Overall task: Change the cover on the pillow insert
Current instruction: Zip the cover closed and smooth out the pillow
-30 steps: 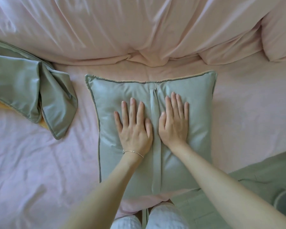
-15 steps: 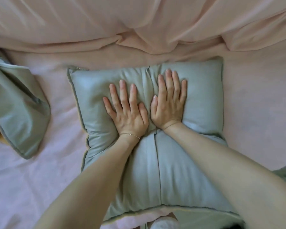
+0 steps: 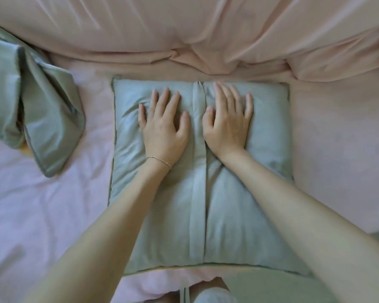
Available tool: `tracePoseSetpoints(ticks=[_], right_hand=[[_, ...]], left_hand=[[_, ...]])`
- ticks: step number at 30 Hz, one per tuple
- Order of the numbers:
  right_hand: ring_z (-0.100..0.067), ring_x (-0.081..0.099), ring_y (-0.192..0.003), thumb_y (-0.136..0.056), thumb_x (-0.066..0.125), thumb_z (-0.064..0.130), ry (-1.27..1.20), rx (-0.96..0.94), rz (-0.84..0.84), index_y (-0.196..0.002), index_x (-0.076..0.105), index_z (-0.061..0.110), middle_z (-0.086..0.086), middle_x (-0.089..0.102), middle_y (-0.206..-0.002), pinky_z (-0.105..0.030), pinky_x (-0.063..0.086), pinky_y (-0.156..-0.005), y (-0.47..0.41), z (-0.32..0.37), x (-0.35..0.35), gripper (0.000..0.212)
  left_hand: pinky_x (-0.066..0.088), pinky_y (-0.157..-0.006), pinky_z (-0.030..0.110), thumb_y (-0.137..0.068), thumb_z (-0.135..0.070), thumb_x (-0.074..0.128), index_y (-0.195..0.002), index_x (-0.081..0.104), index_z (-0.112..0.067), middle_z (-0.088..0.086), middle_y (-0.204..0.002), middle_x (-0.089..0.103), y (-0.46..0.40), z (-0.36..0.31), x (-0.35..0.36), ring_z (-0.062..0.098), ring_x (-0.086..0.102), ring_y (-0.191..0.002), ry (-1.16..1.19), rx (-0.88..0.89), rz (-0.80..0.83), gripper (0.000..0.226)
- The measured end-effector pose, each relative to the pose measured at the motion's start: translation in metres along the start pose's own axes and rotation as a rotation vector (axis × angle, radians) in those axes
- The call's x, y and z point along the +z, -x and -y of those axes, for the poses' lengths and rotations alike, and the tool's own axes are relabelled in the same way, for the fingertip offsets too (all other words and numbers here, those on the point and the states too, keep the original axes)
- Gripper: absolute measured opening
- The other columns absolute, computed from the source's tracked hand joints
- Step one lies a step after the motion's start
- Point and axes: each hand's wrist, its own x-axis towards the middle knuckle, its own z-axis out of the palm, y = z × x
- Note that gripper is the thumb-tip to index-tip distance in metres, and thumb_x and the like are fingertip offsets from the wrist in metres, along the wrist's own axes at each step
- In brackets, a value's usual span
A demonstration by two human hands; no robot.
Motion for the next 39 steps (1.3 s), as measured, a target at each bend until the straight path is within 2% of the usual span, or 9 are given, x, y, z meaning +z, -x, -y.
tracePoseSetpoints(ticks=[4, 9, 15, 20, 23, 25, 28, 35, 39], right_hand=[[-0.028, 0.049, -0.122, -0.082, 0.043, 0.008, -0.204, -0.249, 0.025, -0.112, 0.064, 0.003, -0.013, 0.059, -0.125, -0.05, 0.022, -0.108, 0.033, 0.019, -0.061, 0.037], [-0.031, 0.044, -0.128, -0.079, 0.038, 0.012, -0.153, -0.348, 0.316, -0.124, 0.055, -0.003, -0.018, 0.051, -0.133, -0.04, 0.029, -0.108, 0.086, 0.034, -0.095, 0.05], [-0.029, 0.042, -0.13, -0.079, 0.035, 0.021, 0.037, -0.474, 0.518, -0.128, 0.052, -0.001, -0.016, 0.048, -0.137, -0.039, 0.029, -0.107, 0.103, 0.031, -0.113, 0.056], [-0.025, 0.056, -0.117, -0.075, 0.028, 0.029, 0.163, -0.497, 0.803, -0.112, 0.066, 0.001, -0.013, 0.062, -0.121, -0.042, 0.044, -0.096, 0.124, 0.032, -0.106, 0.06], [-0.018, 0.023, -0.14, -0.083, 0.01, 0.033, 0.311, -0.48, 0.988, -0.14, 0.037, 0.002, -0.01, 0.031, -0.149, -0.037, 0.016, -0.114, 0.11, 0.047, -0.074, 0.07], [-0.014, 0.0, -0.143, -0.093, 0.015, 0.035, 0.384, -0.429, 1.093, -0.147, 0.013, 0.006, -0.005, 0.007, -0.156, -0.034, 0.001, -0.115, 0.084, 0.051, -0.052, 0.062], [-0.012, -0.002, -0.143, -0.094, 0.02, 0.033, 0.443, -0.401, 1.048, -0.147, 0.011, 0.006, -0.003, 0.006, -0.157, -0.033, 0.005, -0.114, 0.052, 0.052, -0.028, 0.061], [-0.006, -0.005, -0.142, -0.094, 0.02, 0.026, 0.263, -0.276, 0.972, -0.148, 0.013, 0.014, 0.001, 0.003, -0.157, -0.028, 0.0, -0.112, 0.02, 0.048, -0.036, 0.056], [-0.021, 0.028, -0.138, -0.081, 0.032, 0.024, -0.118, -0.194, 0.515, -0.137, 0.044, 0.009, -0.006, 0.037, -0.146, -0.031, 0.009, -0.111, 0.068, 0.042, -0.078, 0.059]], left_hand=[[0.015, -0.111, 0.046, -0.083, -0.038, 0.044, -0.125, 0.056, -0.006, 0.01, -0.136, 0.05, 0.037, -0.002, -0.044, 0.028, 0.032, -0.135, 0.188, 0.066, 0.038, 0.054], [0.04, -0.098, 0.037, -0.089, -0.013, 0.046, -0.109, 0.065, -0.001, 0.012, -0.117, 0.064, 0.092, 0.009, -0.069, 0.029, 0.055, -0.117, -0.028, 0.338, -0.026, 0.031], [0.038, -0.103, 0.04, -0.092, -0.016, 0.048, -0.119, 0.06, -0.002, 0.012, -0.129, 0.056, 0.123, 0.033, -0.075, 0.028, 0.048, -0.124, -0.151, 0.578, 0.021, 0.033], [0.031, -0.106, 0.039, -0.091, -0.024, 0.041, -0.117, 0.063, -0.005, 0.009, -0.125, 0.06, 0.147, 0.047, -0.063, 0.027, 0.053, -0.12, -0.305, 0.614, 0.333, 0.038], [0.022, -0.106, 0.039, -0.092, -0.026, 0.032, -0.119, 0.06, -0.004, 0.01, -0.125, 0.06, 0.124, 0.05, -0.047, 0.027, 0.053, -0.12, -0.454, 0.554, 0.476, 0.045], [0.007, -0.111, 0.036, -0.097, -0.028, 0.018, -0.138, 0.04, -0.007, 0.008, -0.144, 0.04, 0.095, 0.048, -0.035, 0.022, 0.033, -0.136, -0.563, 0.495, 0.618, 0.051], [-0.005, -0.113, 0.033, -0.098, -0.032, 0.007, -0.147, 0.014, -0.012, 0.003, -0.155, 0.015, 0.059, 0.049, -0.02, 0.017, 0.008, -0.144, -0.603, 0.423, 0.65, 0.054], [0.002, -0.107, 0.028, -0.081, -0.042, -0.004, -0.143, 0.031, -0.013, 0.001, -0.151, 0.03, 0.027, 0.049, -0.035, 0.015, 0.021, -0.141, -0.422, 0.409, 0.493, 0.076], [0.005, -0.112, 0.032, -0.088, -0.044, 0.015, -0.142, 0.033, -0.019, -0.005, -0.151, 0.027, 0.068, 0.049, -0.072, 0.013, 0.021, -0.14, -0.27, 0.369, 0.386, 0.063]])
